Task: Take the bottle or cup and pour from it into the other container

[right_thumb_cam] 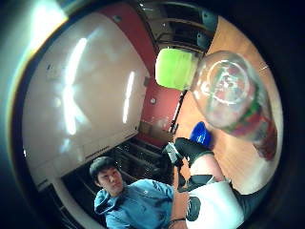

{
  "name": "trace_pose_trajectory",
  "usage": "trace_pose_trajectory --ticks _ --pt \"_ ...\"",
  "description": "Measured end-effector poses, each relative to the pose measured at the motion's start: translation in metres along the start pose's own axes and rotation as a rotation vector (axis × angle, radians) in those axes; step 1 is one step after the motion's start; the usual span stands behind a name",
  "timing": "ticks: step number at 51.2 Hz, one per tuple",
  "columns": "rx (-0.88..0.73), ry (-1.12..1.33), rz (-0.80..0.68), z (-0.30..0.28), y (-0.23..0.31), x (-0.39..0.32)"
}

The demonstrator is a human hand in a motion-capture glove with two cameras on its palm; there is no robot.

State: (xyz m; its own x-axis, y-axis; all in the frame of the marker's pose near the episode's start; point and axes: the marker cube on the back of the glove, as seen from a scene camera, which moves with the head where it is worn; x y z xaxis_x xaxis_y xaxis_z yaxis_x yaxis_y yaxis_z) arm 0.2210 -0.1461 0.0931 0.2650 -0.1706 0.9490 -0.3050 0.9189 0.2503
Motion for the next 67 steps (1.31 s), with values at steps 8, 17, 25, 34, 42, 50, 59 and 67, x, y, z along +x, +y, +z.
trace_pose_trajectory --ticks 8,17,25,34,42,50,59,67 --pt "0.088 -0.059 -0.015 0.018 -0.017 -0.003" --pt "0.159 -0.102 -0.015 0.034 -0.023 -0.006" --pt "0.136 -0.102 0.006 0.045 -0.025 -0.012" --pt "0.105 -0.057 0.005 0.055 -0.025 -0.025" --pt "0.078 -0.02 -0.001 0.058 -0.026 -0.047" --pt "-0.019 0.132 -0.041 0.071 -0.026 -0.072" --pt "-0.188 0.361 -0.101 0.098 -0.023 -0.1" --pt "-0.764 0.349 0.016 0.114 0.017 -0.183"
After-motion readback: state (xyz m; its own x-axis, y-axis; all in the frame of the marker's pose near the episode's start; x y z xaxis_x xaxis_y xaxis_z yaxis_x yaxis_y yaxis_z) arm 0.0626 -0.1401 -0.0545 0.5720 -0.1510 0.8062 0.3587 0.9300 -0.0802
